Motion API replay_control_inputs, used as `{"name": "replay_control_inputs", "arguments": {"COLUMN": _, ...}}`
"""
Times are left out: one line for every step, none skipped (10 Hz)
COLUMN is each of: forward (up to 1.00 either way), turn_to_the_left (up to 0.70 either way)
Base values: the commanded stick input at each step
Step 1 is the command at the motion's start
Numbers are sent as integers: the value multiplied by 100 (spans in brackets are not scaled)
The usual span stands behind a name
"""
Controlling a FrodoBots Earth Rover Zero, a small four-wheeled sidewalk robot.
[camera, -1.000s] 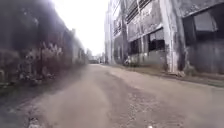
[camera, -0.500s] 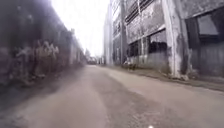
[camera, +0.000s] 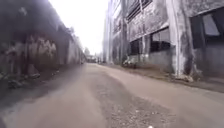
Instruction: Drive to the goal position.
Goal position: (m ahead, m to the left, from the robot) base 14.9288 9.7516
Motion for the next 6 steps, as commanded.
{"name": "replay_control_inputs", "arguments": {"forward": 50, "turn_to_the_left": 0}}
{"name": "replay_control_inputs", "arguments": {"forward": 50, "turn_to_the_left": 0}}
{"name": "replay_control_inputs", "arguments": {"forward": 50, "turn_to_the_left": 0}}
{"name": "replay_control_inputs", "arguments": {"forward": 50, "turn_to_the_left": 0}}
{"name": "replay_control_inputs", "arguments": {"forward": 50, "turn_to_the_left": 0}}
{"name": "replay_control_inputs", "arguments": {"forward": 50, "turn_to_the_left": 0}}
